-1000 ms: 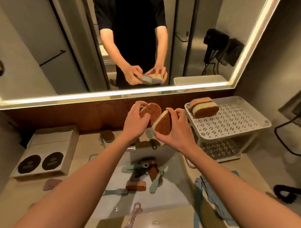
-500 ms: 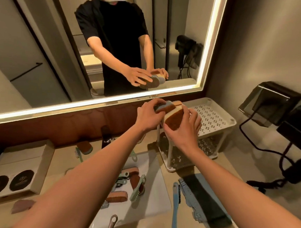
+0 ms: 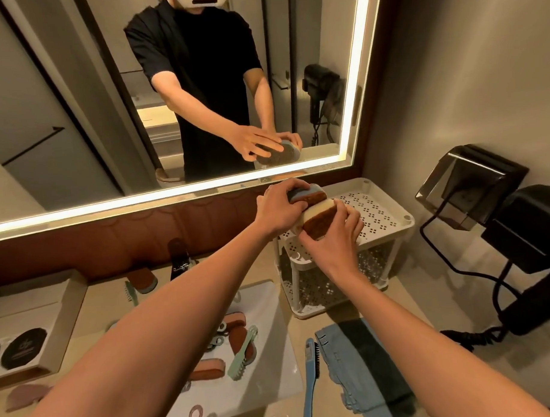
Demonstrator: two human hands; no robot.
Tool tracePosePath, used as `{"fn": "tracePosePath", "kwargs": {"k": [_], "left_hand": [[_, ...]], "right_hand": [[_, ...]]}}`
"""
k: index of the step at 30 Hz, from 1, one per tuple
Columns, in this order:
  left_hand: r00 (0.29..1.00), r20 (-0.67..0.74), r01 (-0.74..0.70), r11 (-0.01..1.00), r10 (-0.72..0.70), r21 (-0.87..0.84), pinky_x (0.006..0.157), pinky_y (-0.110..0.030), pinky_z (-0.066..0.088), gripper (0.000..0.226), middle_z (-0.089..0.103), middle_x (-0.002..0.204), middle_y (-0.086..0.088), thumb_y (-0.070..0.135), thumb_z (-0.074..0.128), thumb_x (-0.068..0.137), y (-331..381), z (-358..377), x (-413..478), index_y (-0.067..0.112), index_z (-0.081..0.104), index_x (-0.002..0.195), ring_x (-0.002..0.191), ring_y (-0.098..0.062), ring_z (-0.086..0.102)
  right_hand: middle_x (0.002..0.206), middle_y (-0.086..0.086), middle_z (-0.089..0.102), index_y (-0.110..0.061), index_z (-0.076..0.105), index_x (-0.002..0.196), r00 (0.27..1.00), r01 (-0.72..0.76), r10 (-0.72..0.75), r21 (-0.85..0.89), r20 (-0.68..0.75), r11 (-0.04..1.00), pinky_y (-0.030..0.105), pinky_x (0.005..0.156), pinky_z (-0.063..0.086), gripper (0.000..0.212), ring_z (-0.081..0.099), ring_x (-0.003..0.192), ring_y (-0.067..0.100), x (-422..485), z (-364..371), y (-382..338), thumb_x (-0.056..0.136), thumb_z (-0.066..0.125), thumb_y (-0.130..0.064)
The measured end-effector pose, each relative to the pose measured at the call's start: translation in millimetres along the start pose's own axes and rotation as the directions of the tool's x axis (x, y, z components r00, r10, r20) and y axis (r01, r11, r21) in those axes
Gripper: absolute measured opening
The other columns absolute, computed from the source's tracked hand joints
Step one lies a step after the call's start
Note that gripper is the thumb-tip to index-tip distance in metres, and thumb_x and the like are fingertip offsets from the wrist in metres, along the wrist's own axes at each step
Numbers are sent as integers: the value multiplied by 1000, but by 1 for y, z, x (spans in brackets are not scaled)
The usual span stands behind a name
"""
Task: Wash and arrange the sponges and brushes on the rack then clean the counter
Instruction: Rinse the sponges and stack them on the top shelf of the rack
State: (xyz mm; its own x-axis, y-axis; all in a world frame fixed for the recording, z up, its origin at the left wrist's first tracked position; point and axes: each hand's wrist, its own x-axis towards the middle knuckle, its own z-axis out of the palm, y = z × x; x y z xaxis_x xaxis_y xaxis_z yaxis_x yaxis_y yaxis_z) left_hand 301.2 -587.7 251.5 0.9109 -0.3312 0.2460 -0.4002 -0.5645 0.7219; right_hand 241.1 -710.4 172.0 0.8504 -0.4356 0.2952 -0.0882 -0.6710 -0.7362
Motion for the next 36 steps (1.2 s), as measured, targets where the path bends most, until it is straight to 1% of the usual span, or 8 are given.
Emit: {"fn": "tracePosePath", "kwargs": {"k": [5,10,14,18,23,30,33,36], "left_hand": [[999,28,23,1000,-23,18,104,-52,43,29,61,111,17,24,68,85,1,4,0,35,66,112,114,-17,57],[990,99,100,994,-96,-36,104,-48,48,35,61,126,3,20,71,87,-10,13,-1,30,66,120,117,-21,56],[990,108,91,996,-92,18,113,-50,37,39,55,139,-4,19,65,93,-16,23,-4,29,62,131,129,-27,47],[973,160,166,986,-164,2,122,-51,19,50,36,151,-10,14,51,98,-23,32,-13,34,48,143,142,-32,23],[982,56,185,980,-181,-67,122,-48,20,49,22,154,-6,18,50,100,-31,40,-26,25,38,148,140,-29,18],[955,-153,264,963,-255,43,117,-47,28,48,33,147,-7,33,48,99,-37,60,-42,17,38,143,134,-26,30],[958,-139,250,968,-249,-16,121,-49,22,51,34,154,-4,38,37,103,-38,73,-51,20,30,151,145,-24,24],[970,-140,199,980,-198,-8,124,-49,8,55,22,163,0,41,24,105,-41,82,-59,26,16,157,152,-21,7]], "right_hand": [[140,-2,25,-27,21,142,998,-6,10,-56,66,998,50,107,45,103,28,131,24,1,-7,8,63,69,-72],[139,4,31,-23,23,141,998,-7,16,-132,64,991,47,108,43,100,34,128,24,1,-8,14,66,69,-71],[140,7,35,-18,26,143,997,-14,25,-167,68,986,47,110,41,98,40,129,27,4,-7,15,70,69,-68],[142,10,38,-15,29,143,999,-17,24,-203,29,979,47,114,35,93,41,131,28,1,-3,14,76,65,-68],[143,10,39,-14,28,145,999,-10,20,-233,38,973,48,116,30,98,39,134,28,-1,0,16,74,66,-70],[151,13,24,-21,12,150,991,28,5,-243,135,970,50,118,27,105,29,140,32,0,0,21,74,70,-66],[154,13,25,-21,11,154,984,37,18,-301,177,953,50,118,27,104,29,141,33,3,-1,20,77,67,-65],[156,11,29,-19,12,156,983,64,4,-359,186,931,48,117,27,102,31,141,32,3,0,19,81,63,-65]]}}
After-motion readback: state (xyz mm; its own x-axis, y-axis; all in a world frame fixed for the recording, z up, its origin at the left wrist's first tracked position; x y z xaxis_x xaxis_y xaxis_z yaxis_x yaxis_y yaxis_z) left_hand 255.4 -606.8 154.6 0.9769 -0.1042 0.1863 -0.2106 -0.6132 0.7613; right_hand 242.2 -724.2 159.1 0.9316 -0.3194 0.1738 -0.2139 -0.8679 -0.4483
